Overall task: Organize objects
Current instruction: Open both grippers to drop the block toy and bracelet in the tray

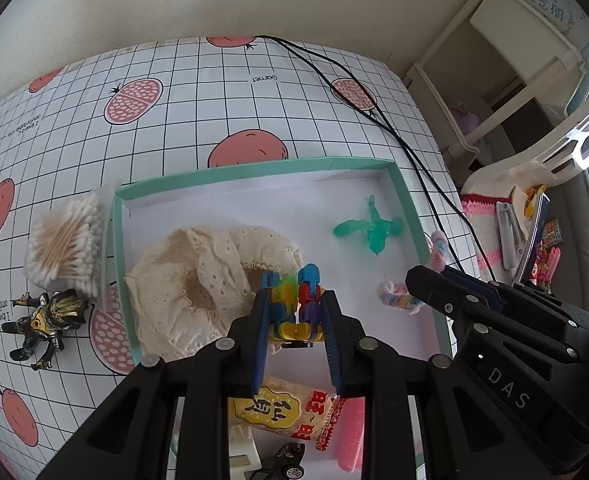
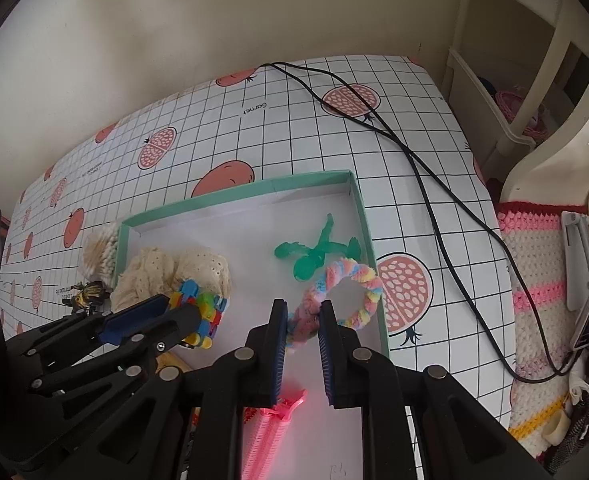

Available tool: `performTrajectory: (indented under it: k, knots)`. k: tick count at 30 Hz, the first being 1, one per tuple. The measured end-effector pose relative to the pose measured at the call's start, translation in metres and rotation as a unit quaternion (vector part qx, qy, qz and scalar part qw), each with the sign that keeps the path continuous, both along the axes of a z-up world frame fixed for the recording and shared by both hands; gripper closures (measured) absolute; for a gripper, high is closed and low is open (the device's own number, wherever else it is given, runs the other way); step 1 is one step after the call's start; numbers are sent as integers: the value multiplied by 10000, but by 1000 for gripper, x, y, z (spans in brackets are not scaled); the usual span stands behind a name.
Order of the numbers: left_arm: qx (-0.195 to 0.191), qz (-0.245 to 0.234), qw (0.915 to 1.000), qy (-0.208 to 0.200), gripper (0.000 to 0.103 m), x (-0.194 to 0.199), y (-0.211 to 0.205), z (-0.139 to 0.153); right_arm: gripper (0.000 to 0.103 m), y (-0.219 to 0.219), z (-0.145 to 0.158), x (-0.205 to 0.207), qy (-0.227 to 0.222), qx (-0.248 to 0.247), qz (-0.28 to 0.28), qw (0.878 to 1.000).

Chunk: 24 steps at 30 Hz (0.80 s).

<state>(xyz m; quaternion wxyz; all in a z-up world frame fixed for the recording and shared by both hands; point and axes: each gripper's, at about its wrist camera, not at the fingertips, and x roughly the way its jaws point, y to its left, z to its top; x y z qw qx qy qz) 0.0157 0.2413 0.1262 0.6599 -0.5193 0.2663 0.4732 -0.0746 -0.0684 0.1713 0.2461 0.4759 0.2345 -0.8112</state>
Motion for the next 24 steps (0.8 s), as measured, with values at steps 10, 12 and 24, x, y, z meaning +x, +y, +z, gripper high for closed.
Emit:
performTrajectory:
  k: [10, 12, 24]
  knots:
    - [132, 31, 9998, -121, 70, -12, -2, 14, 70, -4, 6, 6, 70, -41, 106, 9999]
    - [189, 47, 9997, -124, 70, -14, -2, 18, 70, -4, 11, 8, 112, -89, 138, 9998]
    - [712, 336, 9969, 66, 57, -48, -10, 55, 65, -9, 51, 28, 568, -400, 395, 9968]
